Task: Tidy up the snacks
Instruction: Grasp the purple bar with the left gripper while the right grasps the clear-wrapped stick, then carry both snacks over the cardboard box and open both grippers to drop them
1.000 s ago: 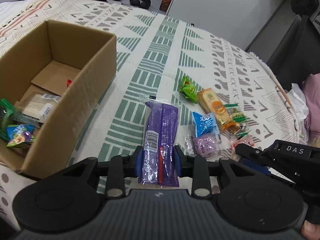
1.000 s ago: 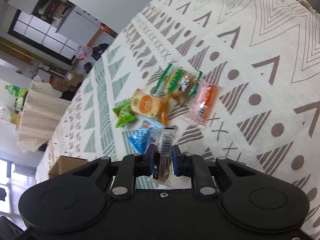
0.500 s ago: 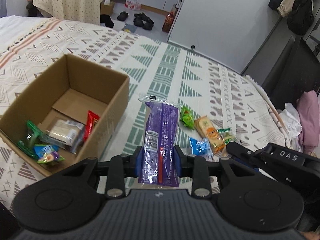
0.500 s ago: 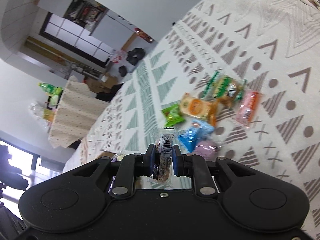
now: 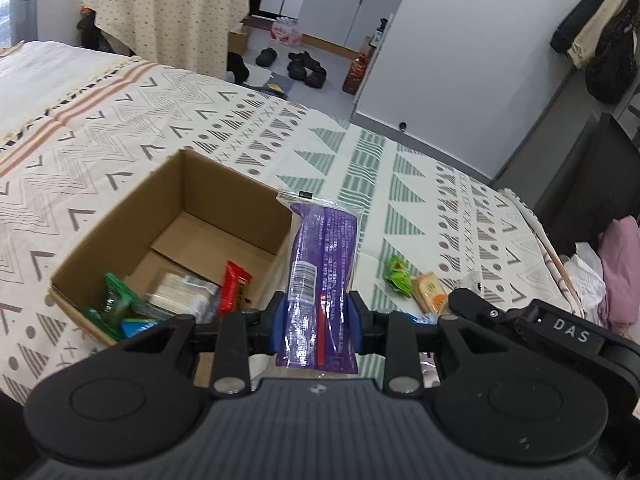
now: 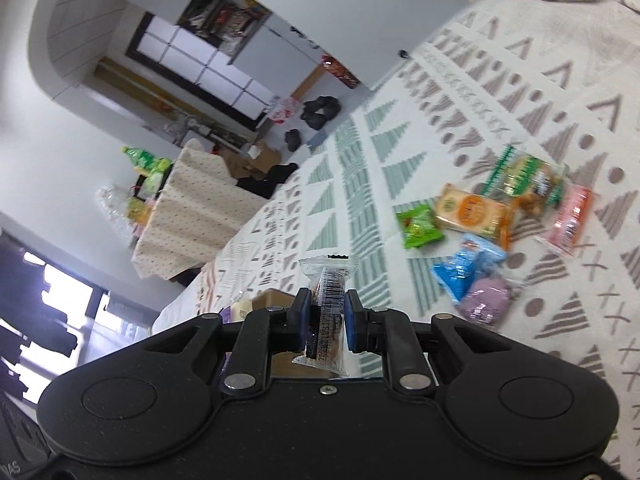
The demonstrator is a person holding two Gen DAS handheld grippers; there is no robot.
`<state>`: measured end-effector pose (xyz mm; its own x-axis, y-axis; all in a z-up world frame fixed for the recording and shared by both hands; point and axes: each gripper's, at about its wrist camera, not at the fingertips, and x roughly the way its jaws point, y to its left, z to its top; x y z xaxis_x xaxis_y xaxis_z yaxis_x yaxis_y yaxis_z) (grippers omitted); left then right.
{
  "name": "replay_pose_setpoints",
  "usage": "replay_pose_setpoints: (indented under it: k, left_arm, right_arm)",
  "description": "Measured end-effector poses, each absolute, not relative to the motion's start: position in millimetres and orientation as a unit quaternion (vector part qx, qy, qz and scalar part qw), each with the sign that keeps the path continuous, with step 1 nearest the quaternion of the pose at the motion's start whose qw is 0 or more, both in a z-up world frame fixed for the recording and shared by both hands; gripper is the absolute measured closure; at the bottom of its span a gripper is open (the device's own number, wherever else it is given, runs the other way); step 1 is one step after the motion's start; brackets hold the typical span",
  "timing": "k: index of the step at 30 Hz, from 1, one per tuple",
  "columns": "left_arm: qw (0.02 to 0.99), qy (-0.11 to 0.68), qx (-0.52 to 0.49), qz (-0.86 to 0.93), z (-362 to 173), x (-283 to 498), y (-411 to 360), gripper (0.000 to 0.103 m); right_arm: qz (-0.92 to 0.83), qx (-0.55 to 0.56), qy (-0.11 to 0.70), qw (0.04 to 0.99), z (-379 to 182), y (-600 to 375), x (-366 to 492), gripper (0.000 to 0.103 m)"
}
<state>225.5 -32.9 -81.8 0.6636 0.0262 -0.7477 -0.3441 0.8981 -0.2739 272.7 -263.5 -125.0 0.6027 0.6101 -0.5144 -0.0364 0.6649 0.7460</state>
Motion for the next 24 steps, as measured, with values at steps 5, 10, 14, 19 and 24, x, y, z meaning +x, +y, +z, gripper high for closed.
replay_pose_setpoints:
  k: [5, 10, 14, 19, 24]
  left_arm:
    - [0.890, 0.390, -0.207, 0.115, -76.9, 220.9, -17.2, 0.072]
    - [0.889, 0.385, -0.214, 0.126, -75.6, 217.0, -0.2, 0.072]
    - [0.886, 0.383, -0.223, 0.137, -77.9, 214.5, 15.5, 0.072]
    - [0.880, 0.384, -0.234, 0.152, -83.4, 213.8, 37.3, 0.072]
    - [0.874, 0.388, -0.246, 0.158, -90.9, 214.3, 56.8, 0.072]
  right_arm:
    - [0.217, 0.350, 0.390, 0.824, -115.7, -248.0, 269.3, 0.085]
    - [0.229, 0.346, 0.386, 0.824, -113.6, -236.1, 265.5, 0.085]
    - [0.238, 0.346, 0.381, 0.824, -111.5, -226.9, 263.2, 0.085]
    - [0.249, 0.341, 0.378, 0.824, -110.4, -213.8, 259.3, 0.085]
    - [0.259, 0.336, 0.378, 0.823, -112.0, -199.4, 258.7, 0.085]
